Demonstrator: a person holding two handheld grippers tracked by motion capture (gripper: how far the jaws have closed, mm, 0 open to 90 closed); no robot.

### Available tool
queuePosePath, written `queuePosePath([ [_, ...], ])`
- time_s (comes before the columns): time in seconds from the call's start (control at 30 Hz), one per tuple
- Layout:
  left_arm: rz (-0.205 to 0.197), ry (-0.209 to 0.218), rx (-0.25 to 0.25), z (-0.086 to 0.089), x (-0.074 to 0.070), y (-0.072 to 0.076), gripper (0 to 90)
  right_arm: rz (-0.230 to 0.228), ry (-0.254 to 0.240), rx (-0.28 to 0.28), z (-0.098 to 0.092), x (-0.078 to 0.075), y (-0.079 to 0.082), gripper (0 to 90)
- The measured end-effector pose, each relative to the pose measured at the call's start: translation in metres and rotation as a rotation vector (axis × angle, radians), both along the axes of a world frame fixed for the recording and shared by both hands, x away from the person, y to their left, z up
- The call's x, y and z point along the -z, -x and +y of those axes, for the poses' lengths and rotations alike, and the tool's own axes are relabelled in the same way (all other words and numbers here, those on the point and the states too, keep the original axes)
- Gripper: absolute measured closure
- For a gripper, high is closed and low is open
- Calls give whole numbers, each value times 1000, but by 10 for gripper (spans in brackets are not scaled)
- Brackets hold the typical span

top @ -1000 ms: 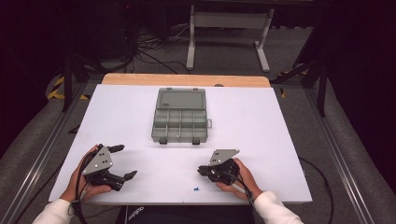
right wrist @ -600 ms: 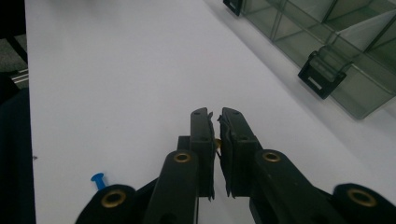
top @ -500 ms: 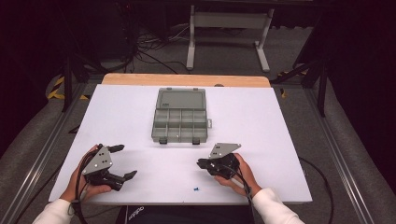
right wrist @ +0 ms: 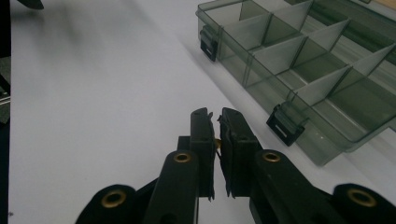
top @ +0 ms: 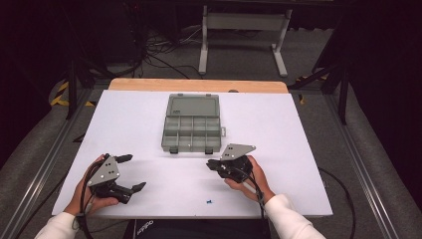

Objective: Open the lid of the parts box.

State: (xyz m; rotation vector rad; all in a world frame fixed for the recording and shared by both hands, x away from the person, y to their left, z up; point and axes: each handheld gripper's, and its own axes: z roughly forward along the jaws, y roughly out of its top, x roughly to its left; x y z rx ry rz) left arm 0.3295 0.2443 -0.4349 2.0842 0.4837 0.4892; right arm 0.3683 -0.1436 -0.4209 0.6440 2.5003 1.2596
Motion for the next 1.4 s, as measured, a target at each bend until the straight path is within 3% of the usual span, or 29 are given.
queuePosePath([
  [0.67, 3, 1, 5, 1, 0, 0, 48, -54, -31, -6, 34, -18, -25, 839],
  [1.13, 7, 10, 8, 1, 0, 0, 48, -60, -31, 7, 54, -20, -42, 839],
  [1.4, -1, 12, 12, 2, -1, 0, 47, -61, -26, 41, 63, -18, -55, 839],
])
